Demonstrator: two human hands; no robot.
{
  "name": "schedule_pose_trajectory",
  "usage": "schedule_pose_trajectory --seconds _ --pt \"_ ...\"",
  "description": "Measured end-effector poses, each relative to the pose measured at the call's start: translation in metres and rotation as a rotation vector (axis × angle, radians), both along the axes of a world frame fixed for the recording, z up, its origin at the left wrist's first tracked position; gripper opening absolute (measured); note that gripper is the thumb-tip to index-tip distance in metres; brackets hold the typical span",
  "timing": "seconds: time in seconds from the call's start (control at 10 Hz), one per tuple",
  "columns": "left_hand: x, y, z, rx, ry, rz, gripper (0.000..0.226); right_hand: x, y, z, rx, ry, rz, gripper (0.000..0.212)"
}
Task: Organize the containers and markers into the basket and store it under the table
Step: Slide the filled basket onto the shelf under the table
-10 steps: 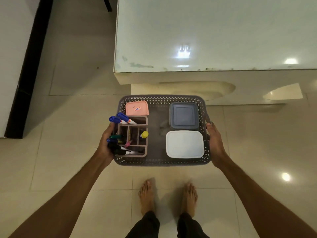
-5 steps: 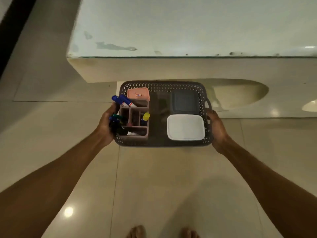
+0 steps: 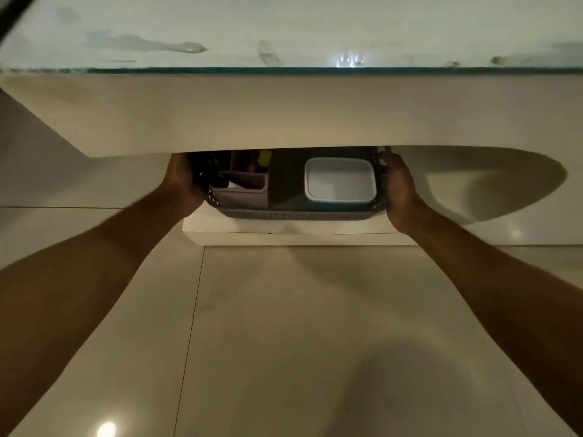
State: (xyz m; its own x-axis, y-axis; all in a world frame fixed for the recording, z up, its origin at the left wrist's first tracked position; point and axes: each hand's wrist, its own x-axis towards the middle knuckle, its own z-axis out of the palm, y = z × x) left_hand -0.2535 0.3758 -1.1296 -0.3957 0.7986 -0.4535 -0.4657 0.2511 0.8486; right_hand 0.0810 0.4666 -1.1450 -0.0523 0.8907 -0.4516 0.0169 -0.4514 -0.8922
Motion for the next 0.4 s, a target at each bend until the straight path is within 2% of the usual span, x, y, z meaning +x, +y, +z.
schedule_pose_trajectory --seconds 0.1,0.2,0.4 --pt "0.002 0.002 0.006 0.09 -0.032 0.059 0.024 -0.006 0.01 -0.001 0.01 -0.081 -0.03 0.044" --pt "0.008 -0.02 0.018 0.048 0.006 0.122 0.021 -0.005 -0.006 0.006 0.026 -0.177 -0.054 0.047" --pt "0.03 -0.094 0.06 -0.214 0.011 0.067 0.044 0.006 -0.082 0.065 0.006 -0.294 -0.045 0.037"
